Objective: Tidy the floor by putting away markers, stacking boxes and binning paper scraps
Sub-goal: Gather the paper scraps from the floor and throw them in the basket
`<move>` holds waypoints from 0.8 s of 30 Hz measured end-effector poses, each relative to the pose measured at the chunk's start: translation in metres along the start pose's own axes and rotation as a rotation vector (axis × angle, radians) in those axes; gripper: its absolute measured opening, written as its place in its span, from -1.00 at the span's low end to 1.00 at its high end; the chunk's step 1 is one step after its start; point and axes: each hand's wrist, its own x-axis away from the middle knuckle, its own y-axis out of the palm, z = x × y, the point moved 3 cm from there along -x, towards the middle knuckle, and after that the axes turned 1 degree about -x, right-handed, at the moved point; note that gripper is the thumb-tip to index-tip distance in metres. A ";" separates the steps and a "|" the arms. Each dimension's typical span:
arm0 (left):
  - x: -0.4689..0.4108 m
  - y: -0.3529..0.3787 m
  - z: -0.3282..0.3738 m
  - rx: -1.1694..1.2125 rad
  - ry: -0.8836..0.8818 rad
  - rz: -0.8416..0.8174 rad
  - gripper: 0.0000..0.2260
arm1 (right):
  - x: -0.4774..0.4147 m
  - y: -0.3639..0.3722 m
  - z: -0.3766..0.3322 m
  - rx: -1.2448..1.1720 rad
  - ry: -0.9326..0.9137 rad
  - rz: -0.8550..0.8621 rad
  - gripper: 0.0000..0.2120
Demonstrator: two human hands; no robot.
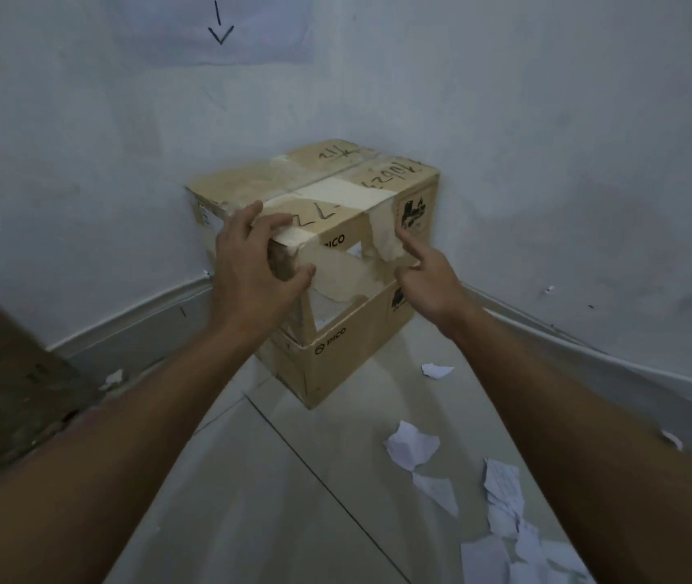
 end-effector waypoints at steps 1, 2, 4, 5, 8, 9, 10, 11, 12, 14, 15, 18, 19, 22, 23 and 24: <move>0.009 0.000 0.006 -0.078 0.059 0.051 -0.51 | 0.004 0.000 0.006 0.011 0.016 -0.002 -0.33; 0.018 0.000 0.011 -0.145 0.127 0.088 -0.57 | 0.009 0.001 0.012 0.020 0.038 -0.003 -0.36; 0.034 0.003 0.021 -0.179 0.262 0.136 -0.71 | 0.020 0.000 0.022 0.033 0.067 -0.007 -0.43; 0.041 0.007 0.022 -0.164 0.322 0.145 -0.76 | 0.026 0.000 0.027 0.046 0.063 -0.012 -0.46; 0.056 0.027 0.027 -0.062 0.415 0.064 -0.88 | 0.046 -0.011 0.041 0.114 0.084 -0.025 -0.53; 0.061 0.036 0.029 -0.009 0.408 0.009 -0.90 | 0.053 -0.015 0.046 0.146 0.106 -0.031 -0.52; 0.068 0.046 0.034 0.044 0.392 -0.050 -0.91 | 0.062 -0.020 0.053 0.173 0.131 -0.037 -0.52; 0.075 0.056 0.039 0.090 0.375 -0.103 -0.91 | 0.070 -0.025 0.061 0.200 0.147 -0.042 -0.53; 0.084 0.067 0.044 0.125 0.362 -0.151 -0.91 | 0.079 -0.029 0.072 0.234 0.164 -0.048 -0.54; 0.104 0.091 0.055 0.186 0.341 -0.250 -0.91 | 0.099 -0.038 0.093 0.296 0.202 -0.062 -0.56; 0.113 0.104 0.060 0.213 0.330 -0.302 -0.91 | 0.108 -0.042 0.105 0.320 0.214 -0.068 -0.57; 0.138 0.142 0.068 0.266 0.314 -0.443 -0.86 | 0.134 -0.053 0.135 0.379 0.248 -0.111 -0.59; 0.145 0.154 0.069 0.272 0.309 -0.477 -0.84 | 0.140 -0.056 0.145 0.398 0.253 -0.124 -0.60; 0.163 0.182 0.062 0.251 0.218 -0.545 -0.83 | 0.149 -0.068 0.175 0.501 0.254 -0.087 -0.65; 0.169 0.190 0.056 0.237 0.179 -0.548 -0.82 | 0.149 -0.072 0.185 0.525 0.273 -0.042 -0.64; 0.176 0.198 0.050 0.215 0.142 -0.544 -0.78 | 0.147 -0.076 0.195 0.531 0.304 0.006 -0.61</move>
